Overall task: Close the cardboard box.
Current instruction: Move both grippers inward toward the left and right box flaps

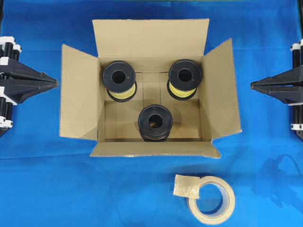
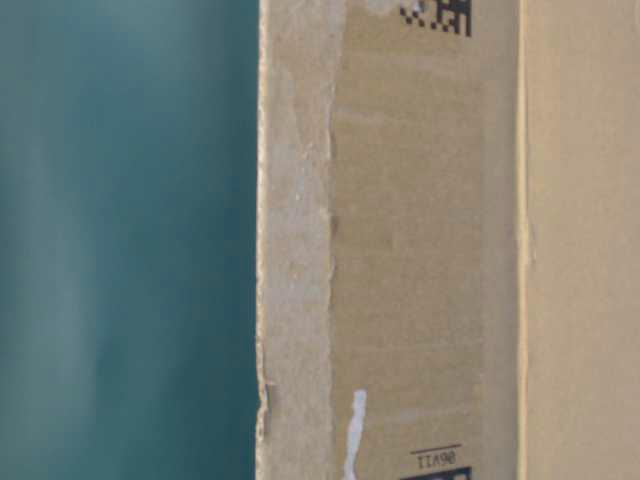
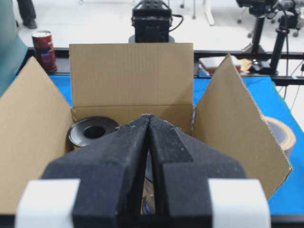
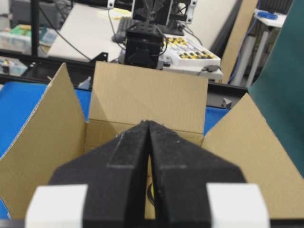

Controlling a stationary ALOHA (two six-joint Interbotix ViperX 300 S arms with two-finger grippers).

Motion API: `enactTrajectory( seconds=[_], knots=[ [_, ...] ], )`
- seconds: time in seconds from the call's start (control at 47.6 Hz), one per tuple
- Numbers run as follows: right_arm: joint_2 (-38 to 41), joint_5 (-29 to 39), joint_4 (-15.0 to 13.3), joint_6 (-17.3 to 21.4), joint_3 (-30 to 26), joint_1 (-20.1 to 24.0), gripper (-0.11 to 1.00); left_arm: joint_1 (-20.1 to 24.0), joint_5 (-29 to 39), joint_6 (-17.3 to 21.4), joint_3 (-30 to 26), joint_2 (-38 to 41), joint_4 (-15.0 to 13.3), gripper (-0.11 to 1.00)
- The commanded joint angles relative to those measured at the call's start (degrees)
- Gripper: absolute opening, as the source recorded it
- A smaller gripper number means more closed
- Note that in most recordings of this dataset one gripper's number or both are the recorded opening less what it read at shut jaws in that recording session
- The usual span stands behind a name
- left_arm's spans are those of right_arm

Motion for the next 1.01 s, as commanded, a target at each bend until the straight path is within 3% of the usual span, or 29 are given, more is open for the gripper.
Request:
enactTrajectory(
  seconds=[0.0, 0.294, 0.441, 0.987],
  knots=[
    [0.09, -0.26, 0.18, 0.18, -0.97, 0.18, 0.0, -0.18, 1.85, 0.97, -0.97, -0.7, -1.32, 0.0],
    [-3.78, 12.39, 1.67, 0.35, -1.32, -1.05, 0.0, 0.0, 16.17, 0.88, -0.79, -8.09, -1.58, 0.0],
    [-4.22, 14.85, 2.02, 0.35, 0.44, -2.37, 0.0, 1.05, 22.41, -0.09, 0.88, -10.2, -1.67, 0.0],
    [4.31, 9.76, 4.83, 0.44, 8.61, -2.64, 0.0, 1.14, 21.45, -4.48, 8.53, -5.98, -1.76, 0.0]
  ],
)
